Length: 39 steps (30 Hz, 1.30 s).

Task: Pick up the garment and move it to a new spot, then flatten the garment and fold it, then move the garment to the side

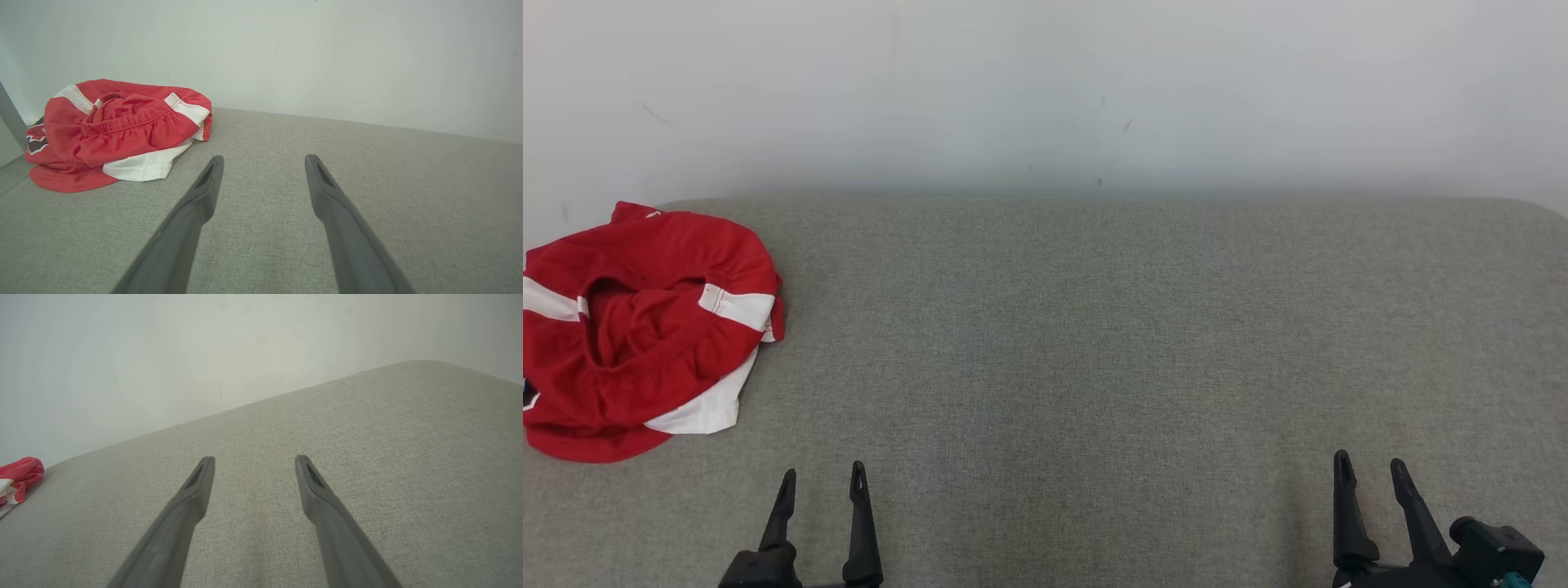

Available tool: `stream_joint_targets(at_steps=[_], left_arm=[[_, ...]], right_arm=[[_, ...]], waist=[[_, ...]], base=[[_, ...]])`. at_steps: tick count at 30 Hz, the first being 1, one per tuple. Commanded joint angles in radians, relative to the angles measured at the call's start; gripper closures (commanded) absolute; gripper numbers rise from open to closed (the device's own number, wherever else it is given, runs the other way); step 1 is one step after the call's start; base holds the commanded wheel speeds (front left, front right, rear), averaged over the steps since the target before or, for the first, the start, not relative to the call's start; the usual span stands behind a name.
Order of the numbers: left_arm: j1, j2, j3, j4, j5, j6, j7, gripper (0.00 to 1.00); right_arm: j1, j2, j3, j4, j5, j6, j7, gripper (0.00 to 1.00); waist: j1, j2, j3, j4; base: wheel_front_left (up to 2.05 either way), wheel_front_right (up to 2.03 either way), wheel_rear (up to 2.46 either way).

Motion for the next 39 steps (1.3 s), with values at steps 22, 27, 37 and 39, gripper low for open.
stream_joint_targets(at_steps=[22, 27, 37, 39], left_arm=[[0.005, 0.004, 0.006, 0.010, -0.008, -0.005, -0.006, 0.00], [-0.002, 0.004, 0.001, 0.013, -0.006, 0.002, -0.006, 0.00], [0.022, 0.004, 0.027, 0.005, 0.007, 0.010, -0.006, 0.00], [0.025, 0.004, 0.032, 0.005, 0.009, 0.010, -0.006, 0.00]], right_arm=[[0.006, -0.003, 0.002, 0.014, 0.021, -0.002, -0.006, 0.00], [0.017, -0.003, -0.009, 0.012, 0.018, -0.002, -0.004, 0.00], [0.024, -0.003, -0.005, -0.005, 0.001, -0.002, -0.004, 0.00], [0.024, -0.003, -0.002, -0.011, -0.005, -0.002, -0.004, 0.00]], waist=[[0.0000, 0.0000, -0.004, 0.004], [0.0000, 0.0000, -0.009, 0.047], [0.0000, 0.0000, -0.027, 0.233], [0.0000, 0.0000, -0.030, 0.265]], base=[[0.00, 0.00, 0.00], [0.00, 0.00, 0.00], [0.00, 0.00, 0.00], [0.00, 0.00, 0.00]])
